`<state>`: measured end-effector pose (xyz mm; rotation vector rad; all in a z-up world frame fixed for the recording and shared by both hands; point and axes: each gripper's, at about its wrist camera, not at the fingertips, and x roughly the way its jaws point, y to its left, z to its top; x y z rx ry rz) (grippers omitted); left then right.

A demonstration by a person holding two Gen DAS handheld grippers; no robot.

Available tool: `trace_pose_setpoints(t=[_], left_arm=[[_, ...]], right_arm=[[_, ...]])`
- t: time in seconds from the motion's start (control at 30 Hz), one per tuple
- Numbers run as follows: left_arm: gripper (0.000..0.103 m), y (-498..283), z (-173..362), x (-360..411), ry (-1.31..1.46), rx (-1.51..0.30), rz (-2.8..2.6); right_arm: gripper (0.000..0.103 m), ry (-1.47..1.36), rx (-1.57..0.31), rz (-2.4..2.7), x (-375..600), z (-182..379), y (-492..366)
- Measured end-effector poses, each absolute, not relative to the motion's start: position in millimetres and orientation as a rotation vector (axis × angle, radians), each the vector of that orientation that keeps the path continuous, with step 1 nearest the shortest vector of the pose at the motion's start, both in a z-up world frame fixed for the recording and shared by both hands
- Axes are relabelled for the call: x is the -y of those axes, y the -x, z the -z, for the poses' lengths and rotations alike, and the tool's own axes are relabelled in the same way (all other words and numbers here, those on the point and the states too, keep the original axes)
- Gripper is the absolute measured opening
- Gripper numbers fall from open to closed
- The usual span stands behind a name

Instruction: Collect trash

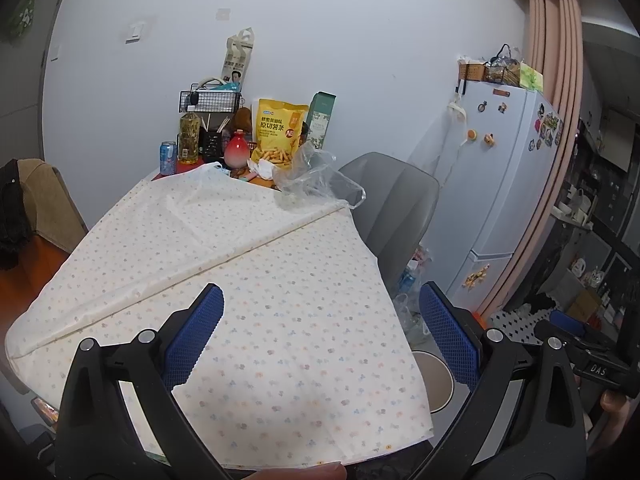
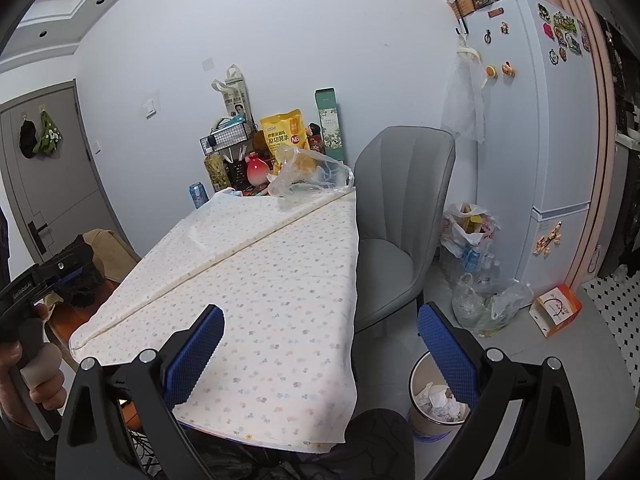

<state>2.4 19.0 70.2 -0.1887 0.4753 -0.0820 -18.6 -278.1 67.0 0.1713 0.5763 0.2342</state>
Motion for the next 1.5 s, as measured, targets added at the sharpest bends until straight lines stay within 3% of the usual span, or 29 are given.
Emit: trace_pose_setpoints(t=[1.5], left_arm=[[0.097,-2.4,-61.3,-16.7,0.176,-0.490,0.079]], right_arm=[[0.095,-0.177,-0.580,-0.230,277.0,-63.8,18.7]])
